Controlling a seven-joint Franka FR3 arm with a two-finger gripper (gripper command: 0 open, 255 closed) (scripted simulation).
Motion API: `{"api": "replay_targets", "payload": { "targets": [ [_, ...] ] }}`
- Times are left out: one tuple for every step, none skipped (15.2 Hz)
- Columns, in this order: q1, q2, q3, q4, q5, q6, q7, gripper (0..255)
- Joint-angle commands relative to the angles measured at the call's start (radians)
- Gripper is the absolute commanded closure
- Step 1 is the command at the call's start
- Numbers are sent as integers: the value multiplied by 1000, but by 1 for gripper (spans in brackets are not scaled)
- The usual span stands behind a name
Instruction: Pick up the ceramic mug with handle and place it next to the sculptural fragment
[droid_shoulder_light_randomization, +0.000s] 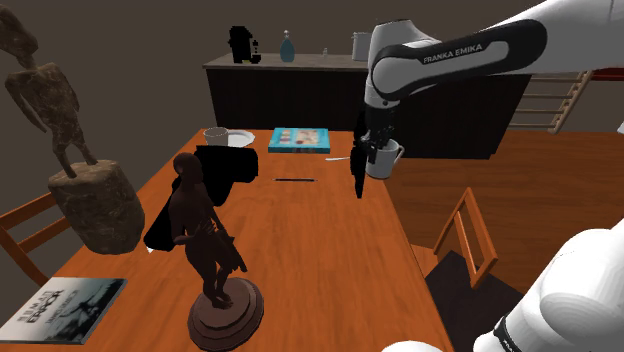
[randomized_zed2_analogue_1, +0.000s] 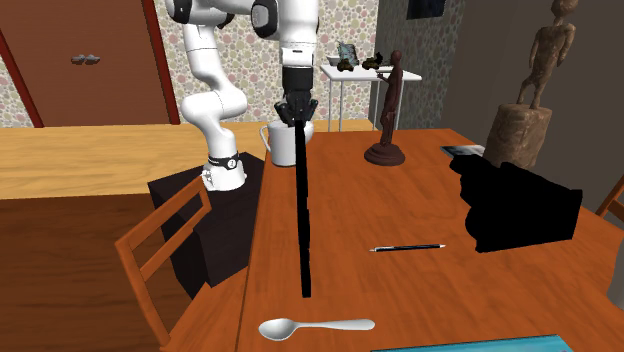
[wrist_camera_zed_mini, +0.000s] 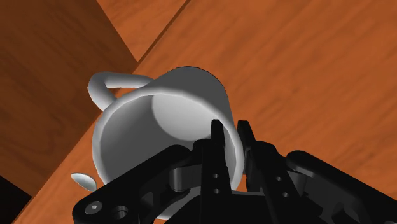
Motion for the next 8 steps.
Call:
{"api": "replay_targets", "payload": {
  "targets": [
    [0, -4, 0, 20, 1, -24, -1, 255],
    [0, -6, 0, 32, 1, -38, -2, 255],
    [0, -7, 0, 45, 1, -51, -3, 255],
    [0, -8, 0, 57, 1, -65, -4, 255],
    [0, -8, 0, 70, 2, -78, -4, 255],
    [0, -9, 1, 83, 2, -92, -5, 255],
    [0, -9, 1, 96, 2, -105, -6, 255],
    [0, -9, 1, 109, 2, -118, -7, 255]
  ]
}}
